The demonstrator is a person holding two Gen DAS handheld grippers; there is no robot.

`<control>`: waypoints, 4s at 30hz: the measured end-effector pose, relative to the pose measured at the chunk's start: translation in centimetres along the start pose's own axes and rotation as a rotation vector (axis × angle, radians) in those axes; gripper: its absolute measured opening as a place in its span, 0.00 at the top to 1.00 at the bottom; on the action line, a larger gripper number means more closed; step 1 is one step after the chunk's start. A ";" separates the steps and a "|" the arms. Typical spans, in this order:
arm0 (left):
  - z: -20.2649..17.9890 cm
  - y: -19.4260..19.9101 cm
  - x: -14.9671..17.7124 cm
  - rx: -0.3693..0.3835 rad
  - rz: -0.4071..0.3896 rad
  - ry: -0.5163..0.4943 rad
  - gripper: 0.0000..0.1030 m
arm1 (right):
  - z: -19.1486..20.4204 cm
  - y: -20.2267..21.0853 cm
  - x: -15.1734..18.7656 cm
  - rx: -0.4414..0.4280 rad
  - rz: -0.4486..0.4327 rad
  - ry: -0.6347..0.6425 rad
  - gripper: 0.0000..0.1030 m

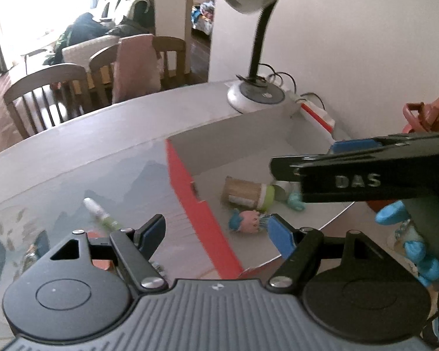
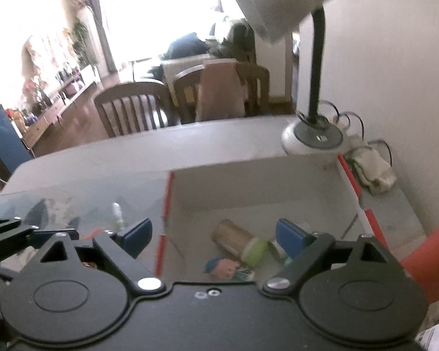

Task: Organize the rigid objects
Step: 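Withdraw both tools from the shoebox toward the remaining items, then grasp the yellow cardboard box with the left tool while the right tool grasps the lime-green glue stick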

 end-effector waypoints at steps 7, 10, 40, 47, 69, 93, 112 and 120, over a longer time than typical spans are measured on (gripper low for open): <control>3.8 4.2 1.5 -0.004 -0.045 0.031 0.25 | 4.6 3.7 0.7 -0.020 -0.121 0.030 0.07; 5.3 5.7 2.3 -0.004 -0.063 0.048 0.23 | 6.3 4.4 1.1 -0.025 -0.140 0.045 0.07; 20.3 10.9 9.5 -0.074 -0.178 0.235 0.03 | 19.7 1.8 6.9 -0.158 -0.113 0.167 0.01; 23.3 9.0 10.7 -0.106 -0.195 0.301 0.01 | 19.9 -1.7 7.4 -0.123 -0.063 0.163 0.01; 26.6 -1.8 12.2 -0.253 -0.112 0.402 0.01 | 21.9 -11.3 9.5 -0.094 0.086 0.232 0.18; 26.2 -3.9 12.6 -0.307 -0.147 0.393 0.10 | 22.9 -14.9 8.8 -0.022 0.120 0.244 0.76; 25.8 -1.4 13.3 -0.289 -0.139 0.395 0.30 | 21.0 -10.7 8.6 -0.047 0.107 0.144 0.86; 24.2 2.1 12.8 -0.213 -0.138 0.396 0.30 | 20.0 -6.4 7.3 -0.084 0.087 0.109 0.86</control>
Point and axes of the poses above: each gripper's, at about its wrist camera, not at the fingertips, and y roughly against the way its jaws point, z to its left, x to its underside, the point moved 1 cm from there along -y, roughly the way its jaws point, and after that the axes turned 11 degrees about y, right-handed, at the moved point
